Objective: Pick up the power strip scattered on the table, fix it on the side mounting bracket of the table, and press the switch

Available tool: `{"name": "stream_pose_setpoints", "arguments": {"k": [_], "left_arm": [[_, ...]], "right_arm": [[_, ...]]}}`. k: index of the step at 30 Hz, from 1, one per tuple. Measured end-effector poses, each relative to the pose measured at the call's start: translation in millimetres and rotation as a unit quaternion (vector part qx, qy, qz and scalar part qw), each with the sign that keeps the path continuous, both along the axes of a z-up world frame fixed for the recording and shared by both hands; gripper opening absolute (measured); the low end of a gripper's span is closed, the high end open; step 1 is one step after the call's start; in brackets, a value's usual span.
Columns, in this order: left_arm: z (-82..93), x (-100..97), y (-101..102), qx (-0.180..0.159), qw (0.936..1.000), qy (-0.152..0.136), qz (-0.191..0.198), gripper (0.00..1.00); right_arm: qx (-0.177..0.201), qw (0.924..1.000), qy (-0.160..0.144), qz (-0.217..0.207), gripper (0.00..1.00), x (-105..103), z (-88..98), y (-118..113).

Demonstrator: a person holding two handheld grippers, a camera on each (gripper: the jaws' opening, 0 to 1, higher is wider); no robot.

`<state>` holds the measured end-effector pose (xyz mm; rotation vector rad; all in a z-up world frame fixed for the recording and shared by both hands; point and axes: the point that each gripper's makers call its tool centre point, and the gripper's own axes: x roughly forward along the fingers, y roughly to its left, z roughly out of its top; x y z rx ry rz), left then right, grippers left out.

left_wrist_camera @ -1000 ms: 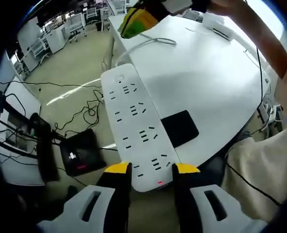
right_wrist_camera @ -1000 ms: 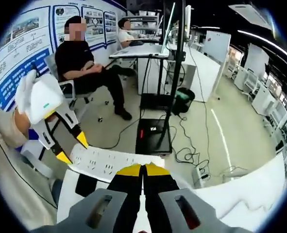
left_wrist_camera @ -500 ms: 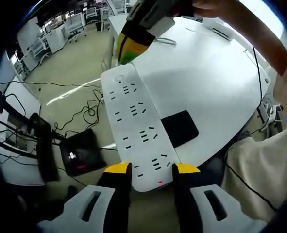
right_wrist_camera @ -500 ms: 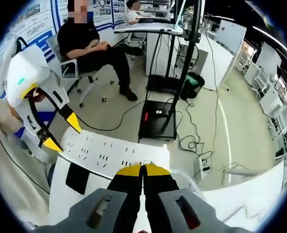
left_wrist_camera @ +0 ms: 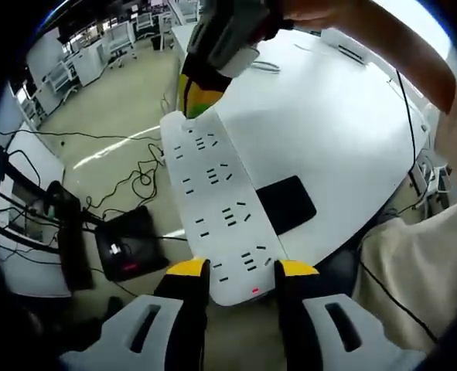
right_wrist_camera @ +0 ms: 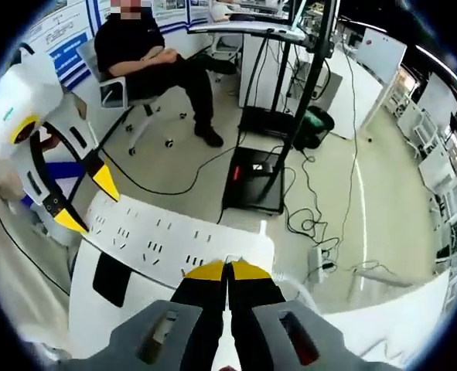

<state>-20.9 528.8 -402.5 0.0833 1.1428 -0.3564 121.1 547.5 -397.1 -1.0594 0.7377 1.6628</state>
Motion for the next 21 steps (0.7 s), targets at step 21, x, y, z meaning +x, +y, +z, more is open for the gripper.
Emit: {"name": "stream_pose_setpoints", "arguments": {"k": [21], "left_arm": [[0.4,-4.5,-2.6,0.006,1.0,0.004,0.001,0.38]], "right_arm": [[-0.022,0.9994,-0.017,0.02,0.0,4.2,-8.7,0.4]]}}
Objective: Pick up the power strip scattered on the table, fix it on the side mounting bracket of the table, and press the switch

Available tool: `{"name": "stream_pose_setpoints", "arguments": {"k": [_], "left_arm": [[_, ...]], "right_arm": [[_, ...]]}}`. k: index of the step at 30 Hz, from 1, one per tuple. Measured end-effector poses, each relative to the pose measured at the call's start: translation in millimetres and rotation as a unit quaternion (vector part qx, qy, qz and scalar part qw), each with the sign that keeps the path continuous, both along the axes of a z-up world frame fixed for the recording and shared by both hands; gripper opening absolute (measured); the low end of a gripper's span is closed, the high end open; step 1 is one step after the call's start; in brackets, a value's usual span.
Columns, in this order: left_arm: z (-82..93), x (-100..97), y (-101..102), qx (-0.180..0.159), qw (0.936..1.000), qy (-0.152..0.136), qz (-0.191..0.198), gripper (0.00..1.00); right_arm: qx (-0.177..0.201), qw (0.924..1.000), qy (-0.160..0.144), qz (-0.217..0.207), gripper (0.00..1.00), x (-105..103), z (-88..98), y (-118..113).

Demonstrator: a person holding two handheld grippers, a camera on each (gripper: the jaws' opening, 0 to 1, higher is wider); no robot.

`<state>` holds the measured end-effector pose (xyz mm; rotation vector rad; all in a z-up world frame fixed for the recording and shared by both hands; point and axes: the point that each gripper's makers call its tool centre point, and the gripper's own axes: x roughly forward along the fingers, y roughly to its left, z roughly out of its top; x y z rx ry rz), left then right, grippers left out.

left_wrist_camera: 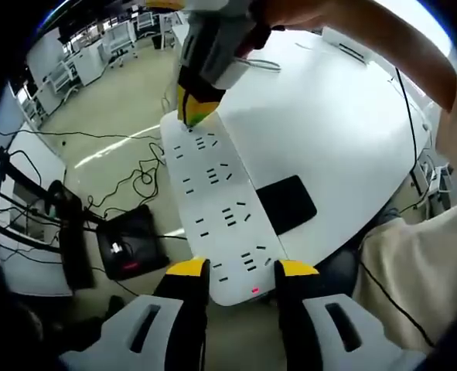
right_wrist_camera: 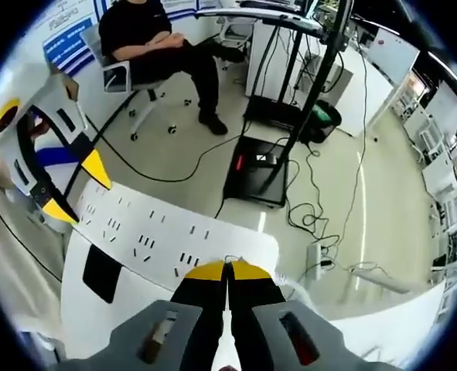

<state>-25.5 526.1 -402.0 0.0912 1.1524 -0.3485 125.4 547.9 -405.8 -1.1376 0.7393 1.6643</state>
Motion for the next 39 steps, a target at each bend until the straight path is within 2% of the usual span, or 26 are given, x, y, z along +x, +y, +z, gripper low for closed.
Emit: {"name": "stream_pose_setpoints", "arguments": {"k": [4,14,18,32,39], "left_arm": [[0.1,-0.3,0.0,0.0,1.0,-0.001,0.0,0.38],[-0.4,0.7,1.3,0.005,1.0,0.005,0.0,0.38],[-0.5,0.7,1.3,0.003,1.0,0.0,-0.001,0.38],[-1.8,2.1,0.7,0.003,1.0,-0.001,-0.003,0.38],[-1.3,0.8,0.2,0.0,0.9999,-0.013,-0.003,0.38]], "right_arm": [[-0.004,1.0,0.006,-0.001,0.0,-2.6,-0.5,-2.4],[-0.023,0.9996,-0.012,0.011,0.0,-8.6,-1.5,-7.7],[-0.027,0.9996,0.003,0.001,0.0,-8.3,-2.0,-8.3],[-0.022,0.9997,0.005,-0.012,0.0,-7.4,-2.5,-8.3],[-0.013,0.9993,0.009,-0.033,0.0,-6.3,2.1,-7.1]]}}
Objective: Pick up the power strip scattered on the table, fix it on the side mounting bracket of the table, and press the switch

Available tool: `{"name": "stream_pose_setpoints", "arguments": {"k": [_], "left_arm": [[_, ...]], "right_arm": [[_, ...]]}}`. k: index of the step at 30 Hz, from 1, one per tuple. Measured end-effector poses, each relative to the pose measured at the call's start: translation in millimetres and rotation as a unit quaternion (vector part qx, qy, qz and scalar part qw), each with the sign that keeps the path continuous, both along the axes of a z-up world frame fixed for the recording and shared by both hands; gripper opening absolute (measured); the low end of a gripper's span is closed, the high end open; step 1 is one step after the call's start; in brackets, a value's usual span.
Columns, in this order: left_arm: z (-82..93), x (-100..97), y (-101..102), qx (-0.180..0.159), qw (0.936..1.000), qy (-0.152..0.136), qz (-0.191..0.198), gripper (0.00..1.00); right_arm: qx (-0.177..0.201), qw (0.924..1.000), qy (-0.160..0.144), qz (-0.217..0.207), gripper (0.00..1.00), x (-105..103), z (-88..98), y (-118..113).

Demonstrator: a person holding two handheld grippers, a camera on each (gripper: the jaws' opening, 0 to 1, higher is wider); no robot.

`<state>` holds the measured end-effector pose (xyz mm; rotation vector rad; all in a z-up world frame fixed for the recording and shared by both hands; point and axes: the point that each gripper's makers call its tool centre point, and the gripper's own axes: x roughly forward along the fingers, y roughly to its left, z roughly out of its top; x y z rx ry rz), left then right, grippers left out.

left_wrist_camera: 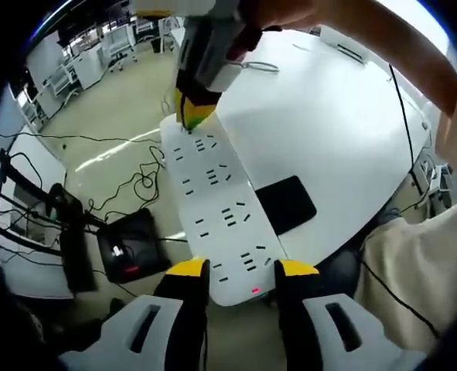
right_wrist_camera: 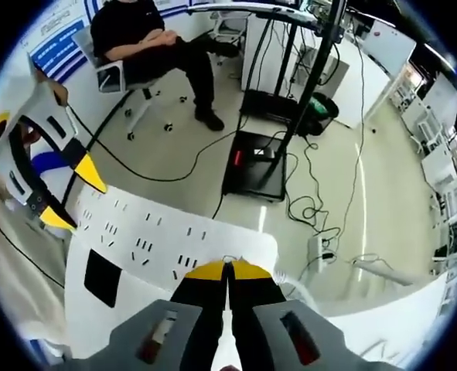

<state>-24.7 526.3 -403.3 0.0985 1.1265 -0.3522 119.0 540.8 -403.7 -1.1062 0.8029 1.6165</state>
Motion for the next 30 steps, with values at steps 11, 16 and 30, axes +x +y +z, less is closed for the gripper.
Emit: {"name": "stream_pose_setpoints", "arguments": {"k": [11,16,30], "left_arm": [[-0.1,3.1,1,0.0,1.0,0.003,0.001,0.38],[0.4,3.9,2,-0.003,1.0,-0.004,0.006,0.38],[1.6,3.7,4,-0.016,0.9995,-0.028,0.008,0.38]], "right_arm": [[0.054,0.998,0.012,-0.032,0.0,-8,2.7,1],[0.101,0.9923,0.026,-0.067,0.02,-7,10.8,-1],[0.194,0.9754,0.035,-0.099,0.18,9,52.9,-23]]}}
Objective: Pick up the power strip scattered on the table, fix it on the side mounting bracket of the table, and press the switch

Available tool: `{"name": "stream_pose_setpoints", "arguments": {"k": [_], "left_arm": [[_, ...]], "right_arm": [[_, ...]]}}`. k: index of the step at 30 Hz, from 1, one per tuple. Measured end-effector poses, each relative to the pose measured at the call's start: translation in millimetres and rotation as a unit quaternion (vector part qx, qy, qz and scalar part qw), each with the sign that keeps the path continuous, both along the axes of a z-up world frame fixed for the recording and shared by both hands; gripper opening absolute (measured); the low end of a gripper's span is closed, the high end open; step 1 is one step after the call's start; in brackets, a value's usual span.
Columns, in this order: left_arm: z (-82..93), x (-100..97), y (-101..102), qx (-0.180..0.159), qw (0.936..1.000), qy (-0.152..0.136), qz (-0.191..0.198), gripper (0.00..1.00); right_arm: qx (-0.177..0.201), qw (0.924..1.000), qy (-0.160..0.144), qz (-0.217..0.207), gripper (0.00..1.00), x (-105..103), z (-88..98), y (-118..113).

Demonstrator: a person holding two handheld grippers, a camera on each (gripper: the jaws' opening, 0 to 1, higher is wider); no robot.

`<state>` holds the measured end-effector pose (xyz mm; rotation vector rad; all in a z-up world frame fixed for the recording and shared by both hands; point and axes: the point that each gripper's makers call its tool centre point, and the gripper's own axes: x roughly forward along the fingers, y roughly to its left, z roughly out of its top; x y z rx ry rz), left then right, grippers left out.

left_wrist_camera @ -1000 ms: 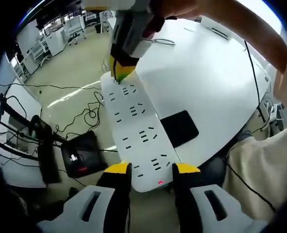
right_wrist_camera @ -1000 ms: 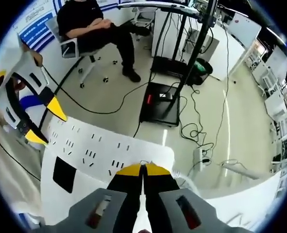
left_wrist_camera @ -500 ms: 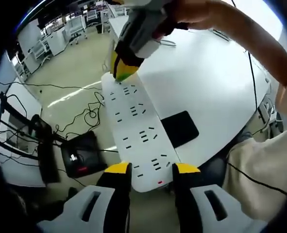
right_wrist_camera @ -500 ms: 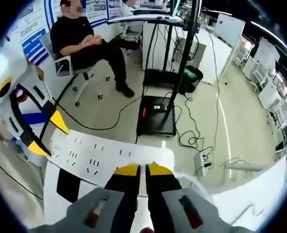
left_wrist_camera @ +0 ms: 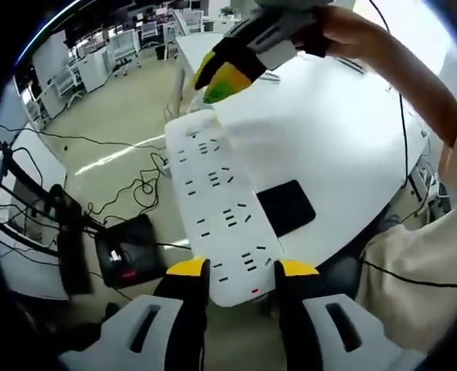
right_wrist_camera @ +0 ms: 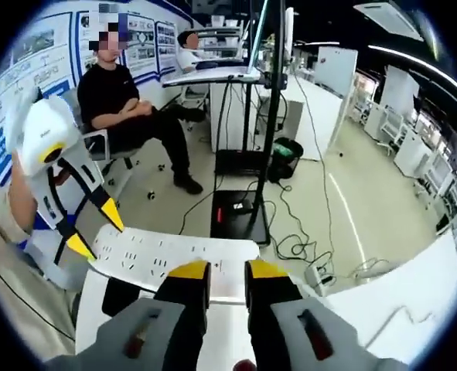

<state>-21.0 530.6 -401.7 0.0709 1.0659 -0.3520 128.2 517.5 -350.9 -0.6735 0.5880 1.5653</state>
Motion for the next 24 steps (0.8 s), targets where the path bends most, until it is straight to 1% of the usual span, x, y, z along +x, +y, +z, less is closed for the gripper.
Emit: {"name": "stream_pose_setpoints", "arguments": {"k": [4,8,12,18,23,24], "left_arm": [[0.2,0.4,0,-0.002,1.0,-0.004,0.004,0.38],[0.3,-0.3,0,-0.002,0.9999,-0.007,0.01,0.38],[1.0,-2.0,1,-0.014,0.9995,-0.028,0.011,0.38],[1.3,-1.7,0,-0.021,0.9987,-0.044,0.016,0.38],[1.3,-1.6,0,-0.022,0.9985,-0.047,0.019,0.38],[1.3,-1.7,0,-0.021,0.9985,-0.046,0.02,0.38]], "right_arm": [[0.004,0.9999,-0.006,-0.011,0.19,5,3.9,-18],[0.018,0.9993,-0.018,-0.027,0.21,11,14.4,-34],[0.04,0.9975,-0.033,-0.048,0.23,19,26.3,-52],[0.042,0.9958,-0.043,-0.068,0.25,30,28.3,-88],[0.053,0.9939,-0.049,-0.083,0.25,34,36.3,-111],[0.056,0.9933,-0.051,-0.087,0.25,35,39.2,-119]]}}
